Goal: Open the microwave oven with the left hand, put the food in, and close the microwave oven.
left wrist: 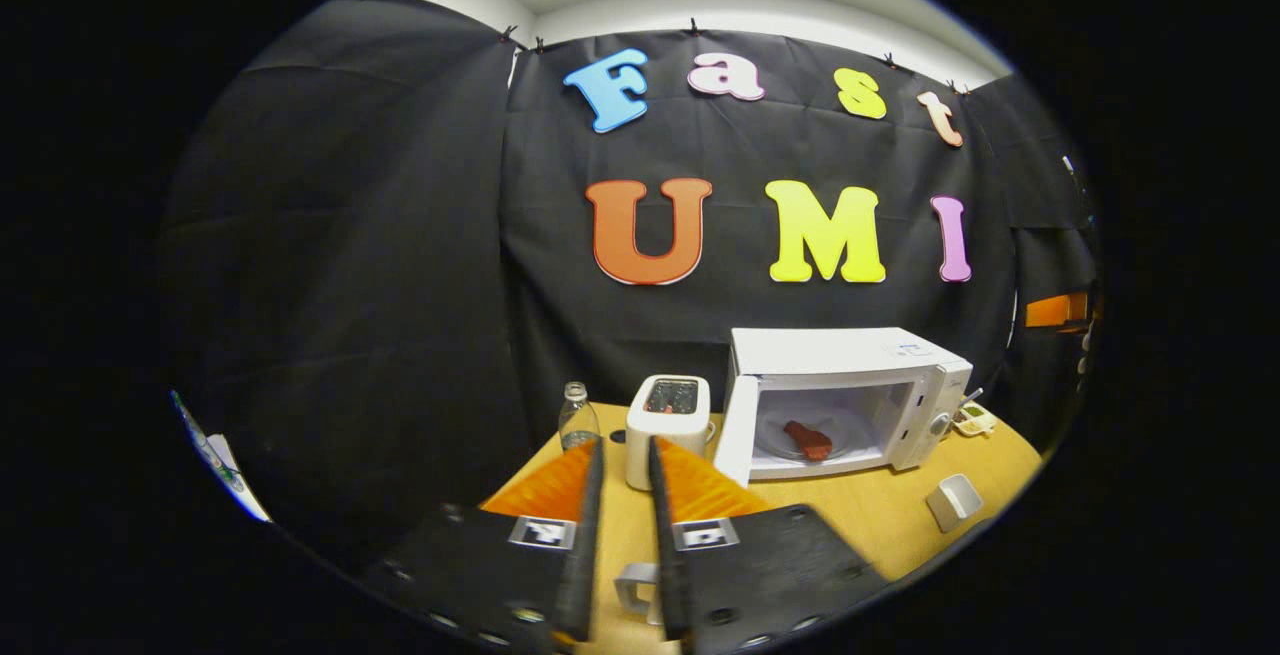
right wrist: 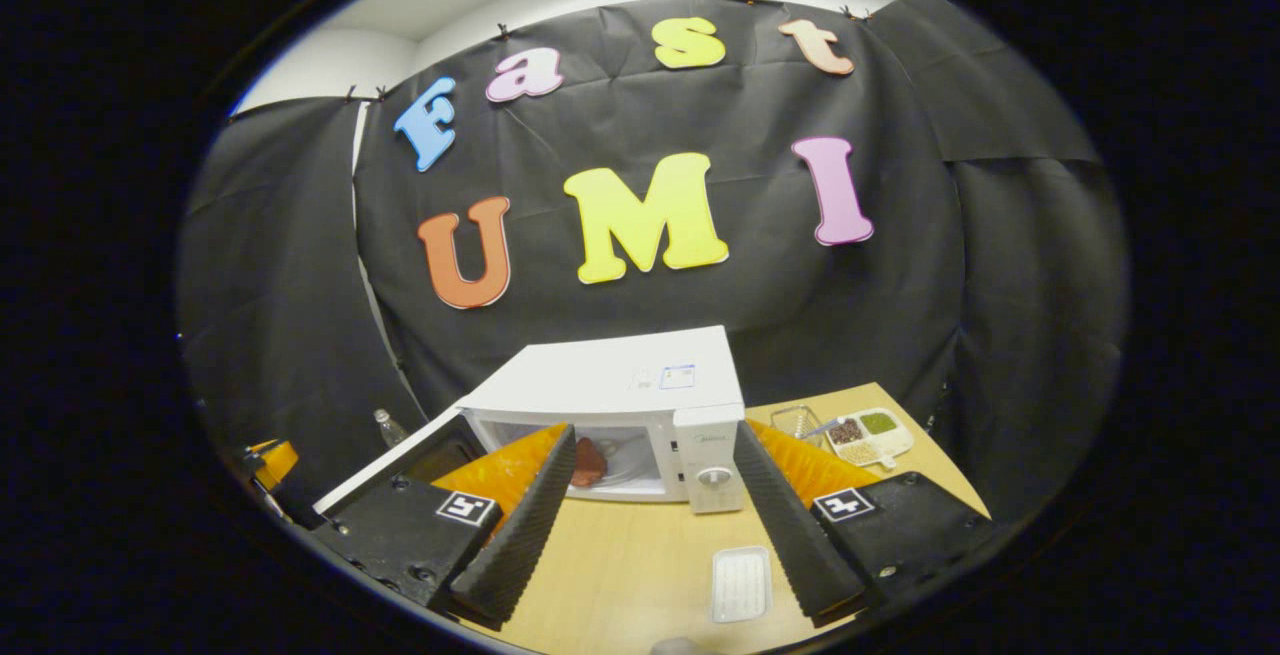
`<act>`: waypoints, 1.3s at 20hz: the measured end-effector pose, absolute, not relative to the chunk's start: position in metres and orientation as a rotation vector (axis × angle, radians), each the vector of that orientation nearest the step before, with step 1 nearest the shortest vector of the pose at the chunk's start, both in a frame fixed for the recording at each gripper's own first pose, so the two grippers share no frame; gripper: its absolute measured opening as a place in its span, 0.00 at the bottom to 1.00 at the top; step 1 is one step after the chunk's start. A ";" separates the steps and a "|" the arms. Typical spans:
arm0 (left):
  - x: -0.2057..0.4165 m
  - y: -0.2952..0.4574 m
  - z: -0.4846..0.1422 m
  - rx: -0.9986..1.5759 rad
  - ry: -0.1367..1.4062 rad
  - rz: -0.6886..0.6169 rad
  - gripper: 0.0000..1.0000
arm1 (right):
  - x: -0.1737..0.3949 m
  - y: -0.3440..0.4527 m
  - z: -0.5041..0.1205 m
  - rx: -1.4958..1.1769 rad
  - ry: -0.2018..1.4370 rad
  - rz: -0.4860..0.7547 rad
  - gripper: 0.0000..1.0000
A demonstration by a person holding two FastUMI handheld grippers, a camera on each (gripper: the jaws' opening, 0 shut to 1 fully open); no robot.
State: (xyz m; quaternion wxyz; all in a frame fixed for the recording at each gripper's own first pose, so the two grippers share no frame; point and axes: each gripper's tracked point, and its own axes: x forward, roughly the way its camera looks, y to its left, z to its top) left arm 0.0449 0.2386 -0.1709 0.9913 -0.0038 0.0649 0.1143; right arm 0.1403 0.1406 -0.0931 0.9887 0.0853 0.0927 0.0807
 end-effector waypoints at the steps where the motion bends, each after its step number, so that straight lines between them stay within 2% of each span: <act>1: 0.048 0.246 -0.180 -0.012 0.143 0.234 0.14 | 0.135 0.137 -0.094 0.176 0.195 0.160 0.91; 2: 0.046 0.250 -0.188 -0.021 0.149 0.236 0.00 | 0.131 0.132 -0.093 0.187 0.196 0.158 0.91; 5: 0.045 0.265 -0.215 0.027 0.170 0.256 0.00 | 0.123 0.119 -0.097 0.186 0.214 0.140 0.91; 6: 0.045 0.269 -0.225 0.030 0.192 0.256 0.10 | 0.121 0.115 -0.098 0.193 0.222 0.133 0.91; 7: 0.045 0.270 -0.238 0.018 0.218 0.253 0.10 | 0.117 0.113 -0.100 0.200 0.229 0.129 0.91; 8: 0.046 0.269 -0.251 0.002 0.239 0.245 0.00 | 0.113 0.111 -0.102 0.202 0.235 0.124 0.91; 11: 0.040 0.253 -0.264 -0.031 0.255 0.209 0.00 | 0.104 0.103 -0.109 0.224 0.254 0.107 0.92; 12: 0.044 0.247 -0.265 -0.016 0.247 0.195 0.00 | 0.101 0.099 -0.113 0.234 0.262 0.094 1.00; 13: 0.041 0.241 -0.266 0.009 0.252 0.192 0.00 | 0.097 0.096 -0.116 0.243 0.270 0.084 1.00; 14: 0.042 0.238 -0.270 0.015 0.255 0.173 0.00 | 0.095 0.094 -0.120 0.252 0.278 0.076 0.91; 15: 0.044 0.234 -0.268 0.018 0.244 0.156 0.00 | 0.091 0.091 -0.124 0.258 0.285 0.068 1.00; 16: 0.044 0.231 -0.272 0.015 0.258 0.145 0.00 | 0.089 0.088 -0.128 0.263 0.293 0.054 0.91; 17: 0.045 0.227 -0.277 0.011 0.268 0.134 0.00 | 0.086 0.086 -0.131 0.267 0.300 0.050 1.00; 18: 0.045 0.221 -0.279 0.001 0.277 0.117 0.00 | 0.082 0.085 -0.132 0.272 0.305 0.047 0.91; 21: 0.043 0.199 -0.286 -0.010 0.283 0.084 0.00 | 0.077 0.079 -0.136 0.270 0.312 0.032 0.91; 22: 0.045 0.186 -0.287 -0.031 0.282 0.059 0.00 | 0.076 0.077 -0.138 0.271 0.316 0.031 1.00; 23: 0.046 0.174 -0.288 -0.047 0.282 0.040 0.00 | 0.074 0.073 -0.143 0.272 0.328 0.024 1.00; 24: 0.049 0.160 -0.289 -0.057 0.281 0.018 0.00 | 0.072 0.070 -0.146 0.279 0.338 0.020 0.91; 26: 0.053 0.132 -0.290 -0.066 0.277 -0.024 0.00 | 0.067 0.063 -0.149 0.287 0.344 0.005 0.92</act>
